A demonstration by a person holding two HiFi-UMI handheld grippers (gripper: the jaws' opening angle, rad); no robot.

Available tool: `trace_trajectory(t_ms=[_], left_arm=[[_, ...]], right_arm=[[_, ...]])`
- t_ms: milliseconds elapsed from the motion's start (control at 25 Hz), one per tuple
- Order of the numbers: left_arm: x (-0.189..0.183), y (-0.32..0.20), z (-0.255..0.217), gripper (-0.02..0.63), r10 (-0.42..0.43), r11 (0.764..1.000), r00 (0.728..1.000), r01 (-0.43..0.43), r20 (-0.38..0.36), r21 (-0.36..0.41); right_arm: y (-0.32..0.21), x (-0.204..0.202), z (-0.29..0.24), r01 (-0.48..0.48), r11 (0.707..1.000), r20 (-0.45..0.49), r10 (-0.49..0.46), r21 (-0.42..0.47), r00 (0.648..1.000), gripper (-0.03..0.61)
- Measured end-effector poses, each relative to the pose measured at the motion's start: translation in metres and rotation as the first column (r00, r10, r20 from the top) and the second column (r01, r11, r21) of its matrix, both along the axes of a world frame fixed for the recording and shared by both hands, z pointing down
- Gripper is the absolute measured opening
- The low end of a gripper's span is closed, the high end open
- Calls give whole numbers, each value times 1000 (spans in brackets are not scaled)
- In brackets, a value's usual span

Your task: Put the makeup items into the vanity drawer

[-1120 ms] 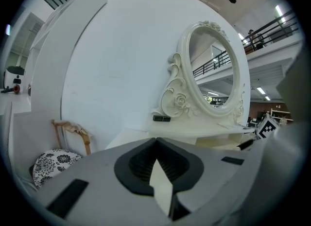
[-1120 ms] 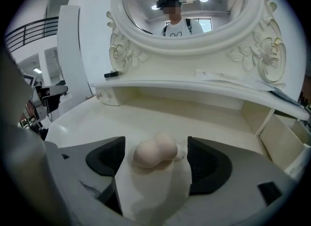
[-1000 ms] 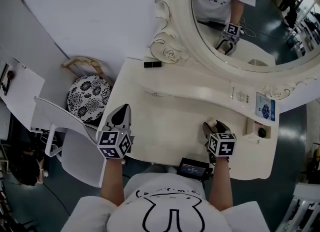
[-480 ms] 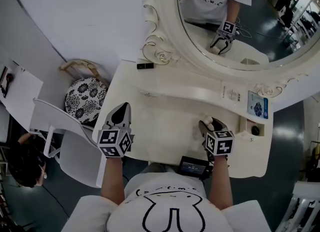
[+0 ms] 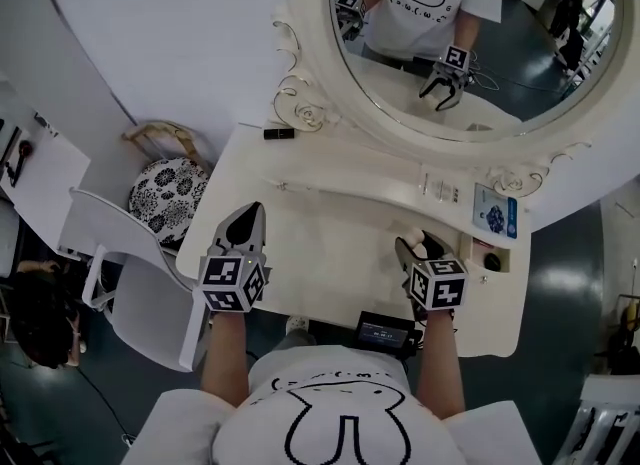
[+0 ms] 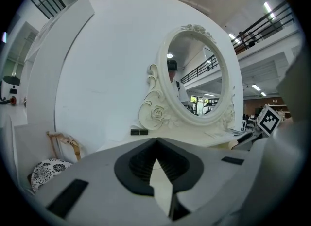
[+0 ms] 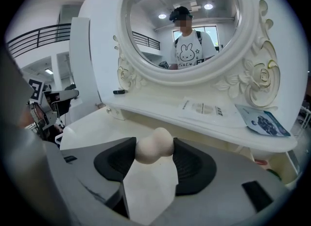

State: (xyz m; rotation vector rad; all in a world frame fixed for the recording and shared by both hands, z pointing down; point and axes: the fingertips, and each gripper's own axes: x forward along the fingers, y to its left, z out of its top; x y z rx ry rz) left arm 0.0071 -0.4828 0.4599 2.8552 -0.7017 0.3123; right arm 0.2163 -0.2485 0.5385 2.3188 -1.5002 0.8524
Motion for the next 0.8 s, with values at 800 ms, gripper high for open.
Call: trace_trajectory(t_ms=[800], left_arm=[[51,101,-18,31,18,1000,999,-17,-40,20]], right_arm=[[102,53,-29,-23,999,-84,27,49,996,253]])
